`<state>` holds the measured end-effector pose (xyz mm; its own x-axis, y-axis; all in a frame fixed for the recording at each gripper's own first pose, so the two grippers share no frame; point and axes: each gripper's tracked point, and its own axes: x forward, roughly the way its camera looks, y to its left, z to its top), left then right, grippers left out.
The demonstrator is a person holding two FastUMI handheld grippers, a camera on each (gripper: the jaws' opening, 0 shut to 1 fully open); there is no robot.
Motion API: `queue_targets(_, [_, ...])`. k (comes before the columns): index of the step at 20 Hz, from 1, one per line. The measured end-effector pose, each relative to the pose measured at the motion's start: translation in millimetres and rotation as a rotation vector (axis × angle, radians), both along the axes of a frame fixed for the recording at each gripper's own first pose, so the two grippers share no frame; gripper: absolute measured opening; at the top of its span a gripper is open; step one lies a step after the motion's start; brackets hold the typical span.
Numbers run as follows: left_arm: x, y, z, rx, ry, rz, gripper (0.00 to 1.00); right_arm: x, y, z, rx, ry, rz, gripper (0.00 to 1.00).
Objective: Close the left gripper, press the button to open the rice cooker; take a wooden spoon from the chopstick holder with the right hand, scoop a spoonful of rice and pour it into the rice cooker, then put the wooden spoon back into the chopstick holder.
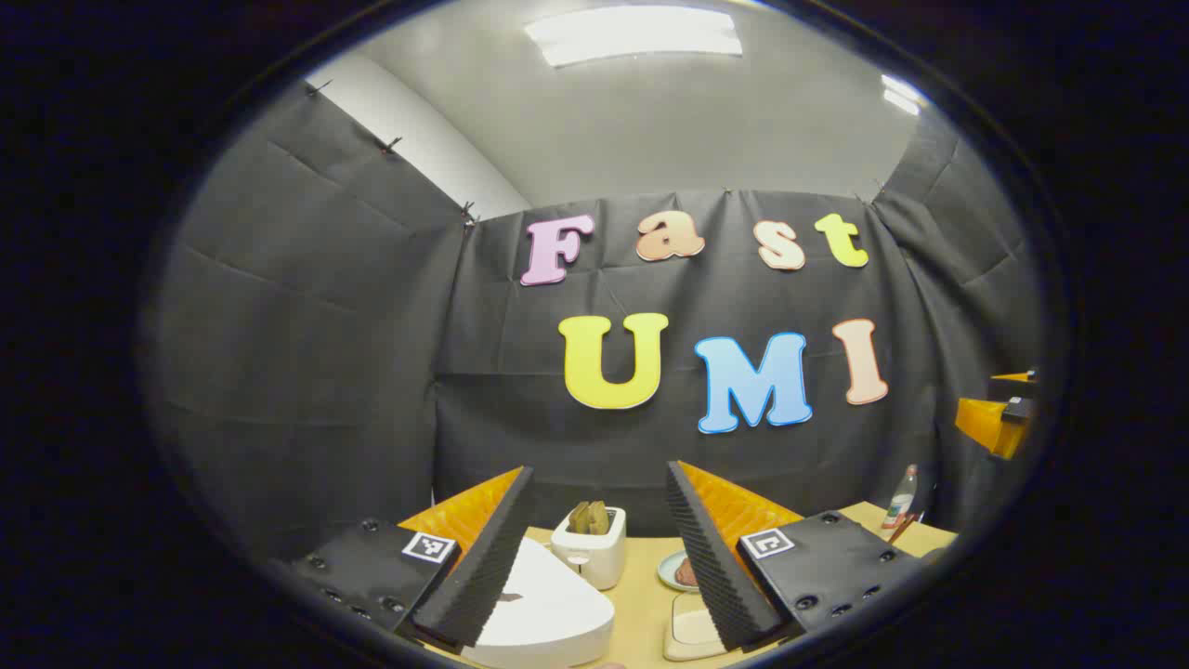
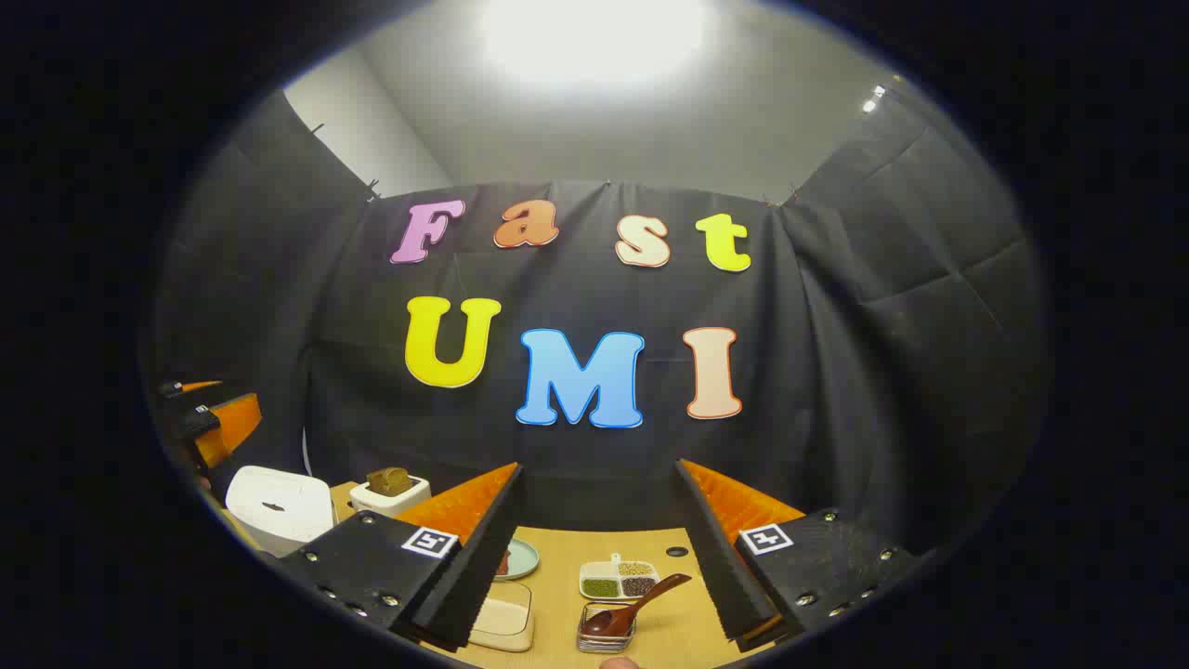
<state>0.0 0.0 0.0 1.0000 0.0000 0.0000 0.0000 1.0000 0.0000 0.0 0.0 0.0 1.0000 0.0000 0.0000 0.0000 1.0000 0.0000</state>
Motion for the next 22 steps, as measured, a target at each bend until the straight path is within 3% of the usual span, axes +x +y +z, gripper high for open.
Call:
queue_targets(8, [0.4, 9.0, 2.9, 0.007, 0.013, 0.032, 0.98, 3.5, -1.3, 4.3, 0.041, -0.007, 0.004, 0.95])
queue_targets(22, [-2.2, 29.9, -0.2, -0.004, 0.007, 0.100, 0.98, 4.1, 1.3, 15.8, 0.002, -0.015, 0.033, 0.95])
